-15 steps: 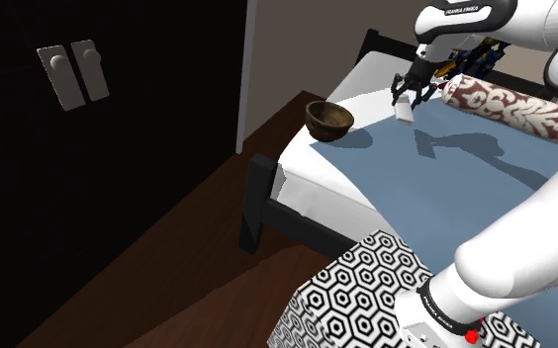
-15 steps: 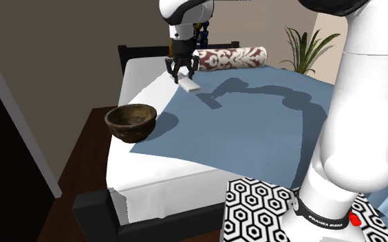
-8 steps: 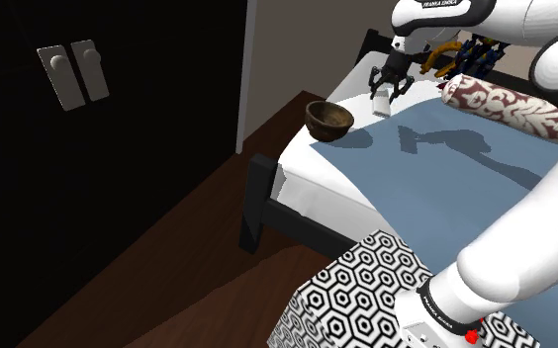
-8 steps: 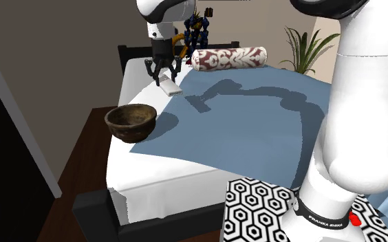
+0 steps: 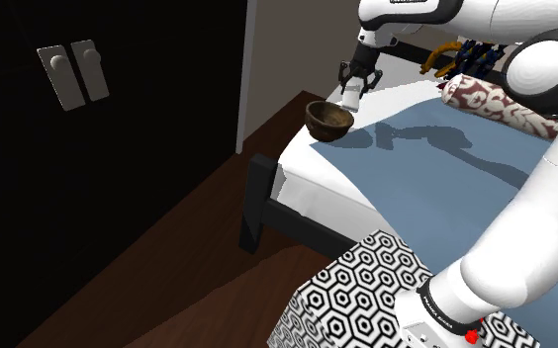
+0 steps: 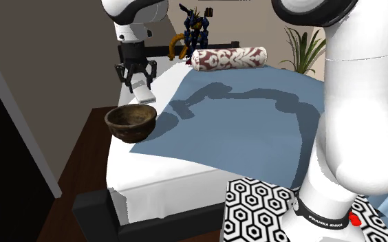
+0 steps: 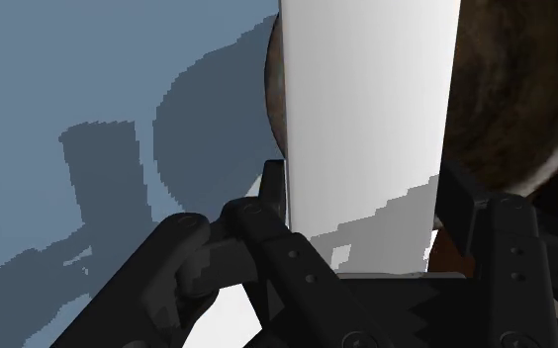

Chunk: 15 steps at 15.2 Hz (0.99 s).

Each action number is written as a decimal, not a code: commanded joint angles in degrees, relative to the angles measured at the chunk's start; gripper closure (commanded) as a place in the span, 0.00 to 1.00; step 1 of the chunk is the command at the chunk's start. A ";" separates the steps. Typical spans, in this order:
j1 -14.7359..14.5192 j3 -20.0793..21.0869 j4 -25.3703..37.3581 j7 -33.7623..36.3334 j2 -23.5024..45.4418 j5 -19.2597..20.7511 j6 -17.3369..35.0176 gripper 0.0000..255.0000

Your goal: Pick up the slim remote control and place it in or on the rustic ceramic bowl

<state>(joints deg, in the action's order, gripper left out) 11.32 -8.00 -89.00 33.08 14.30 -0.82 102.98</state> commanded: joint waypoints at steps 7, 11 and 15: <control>-2.43 1.52 2.83 4.04 3.77 -0.07 0.92 1.00; -2.46 1.55 0.12 4.05 4.03 -0.10 3.89 1.00; -2.47 1.58 -2.30 4.05 4.50 -0.16 6.78 1.00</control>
<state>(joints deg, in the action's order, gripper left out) 8.84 -6.43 -90.87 37.13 18.54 -0.96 109.02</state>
